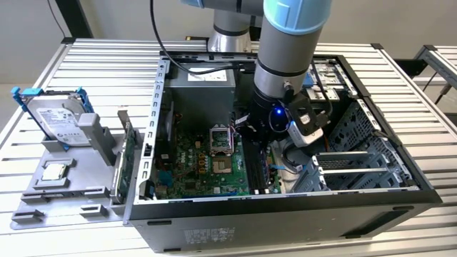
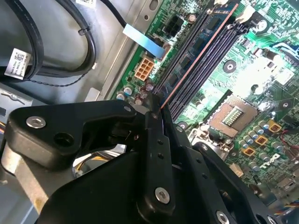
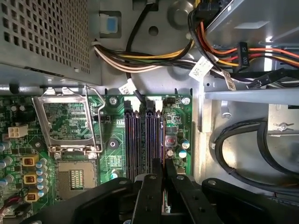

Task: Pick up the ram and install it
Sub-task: 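Insert the ram into the slot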

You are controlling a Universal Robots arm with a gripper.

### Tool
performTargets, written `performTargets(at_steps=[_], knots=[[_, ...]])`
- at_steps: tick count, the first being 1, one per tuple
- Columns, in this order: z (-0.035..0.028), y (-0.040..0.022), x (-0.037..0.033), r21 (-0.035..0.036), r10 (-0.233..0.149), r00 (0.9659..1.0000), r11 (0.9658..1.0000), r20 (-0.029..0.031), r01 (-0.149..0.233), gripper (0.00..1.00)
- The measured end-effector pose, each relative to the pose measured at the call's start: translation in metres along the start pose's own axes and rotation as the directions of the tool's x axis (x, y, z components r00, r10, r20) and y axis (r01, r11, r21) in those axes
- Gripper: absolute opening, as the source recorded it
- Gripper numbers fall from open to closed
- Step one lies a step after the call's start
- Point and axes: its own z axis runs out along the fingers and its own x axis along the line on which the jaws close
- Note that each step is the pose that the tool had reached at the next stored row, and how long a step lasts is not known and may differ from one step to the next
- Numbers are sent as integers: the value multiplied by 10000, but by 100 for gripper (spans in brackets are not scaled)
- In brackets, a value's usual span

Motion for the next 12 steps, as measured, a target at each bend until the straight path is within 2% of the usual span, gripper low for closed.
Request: performTargets(at_steps=[6, 11, 12], knots=[[2, 4, 5, 7, 1, 10000, 10000, 1, -1, 0], [39, 10, 6, 24, 0, 10000, 10000, -3, 0, 0], [48, 18, 5, 4, 2, 10000, 10000, 1, -2, 0]])
